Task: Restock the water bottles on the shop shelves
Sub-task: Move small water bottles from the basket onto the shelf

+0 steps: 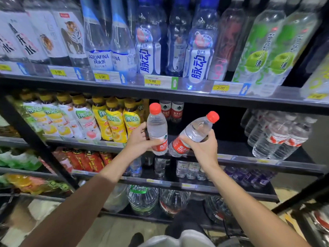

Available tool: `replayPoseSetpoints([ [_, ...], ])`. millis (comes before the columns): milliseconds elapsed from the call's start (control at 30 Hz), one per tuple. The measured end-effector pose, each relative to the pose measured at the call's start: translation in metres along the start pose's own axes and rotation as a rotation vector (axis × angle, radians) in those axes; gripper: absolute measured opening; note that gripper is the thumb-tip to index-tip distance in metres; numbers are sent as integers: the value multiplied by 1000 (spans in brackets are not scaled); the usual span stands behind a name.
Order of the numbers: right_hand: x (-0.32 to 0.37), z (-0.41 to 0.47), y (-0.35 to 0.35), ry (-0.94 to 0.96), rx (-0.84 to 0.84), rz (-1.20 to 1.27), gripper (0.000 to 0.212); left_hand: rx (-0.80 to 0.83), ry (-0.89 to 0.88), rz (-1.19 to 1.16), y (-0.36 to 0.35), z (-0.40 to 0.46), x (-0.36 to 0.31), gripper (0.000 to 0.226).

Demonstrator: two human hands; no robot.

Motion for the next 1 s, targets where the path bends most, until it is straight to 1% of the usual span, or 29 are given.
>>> replayPoseSetpoints([
  [100, -5, 11, -6, 69, -68, 5, 67, -39, -96, 52, -1, 13, 0, 71],
  [233, -14, 26, -21, 201, -135, -51, 68, -61, -222, 151, -5, 26, 2, 63],
  [300, -22, 36, -26, 207, -180, -64, 70, -74, -236, 149, -7, 30, 6, 65],
  [400, -32, 53, -37, 232, -202, -157, 63, -97, -240, 146, -7, 34, 13, 68],
  [433, -37, 60, -41, 214, -191, -201, 60, -103, -240, 144, -6, 35, 15, 69],
  [533, -51, 80, -51, 72, -177, -351, 54, -117, -256, 133, -5, 40, 17, 70],
  [567, -54, 86, -54, 44, -172, -403, 54, -119, -262, 134, -5, 42, 18, 70],
  [633, -53, 92, -59, 49, -161, -479, 60, -129, -255, 135, -7, 46, 20, 66],
  [767, -38, 102, -72, 172, -146, -510, 81, -141, -164, 168, -13, 65, 34, 51],
  [867, -36, 118, -78, 186, -115, -575, 87, -146, -79, 167, -18, 82, 48, 51],
  [1000, -41, 123, -77, 216, -103, -635, 94, -128, -84, 189, -24, 100, 57, 59],
])
Point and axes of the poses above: each hand's wrist, its own z-axis towards the middle knuckle, its own y-axis out of the back of the hand, x = y × z, the point moved 7 cm from there along z, towards the middle knuckle, and after that the axes turned 6 degrees about -x, right-handed, at the moved point
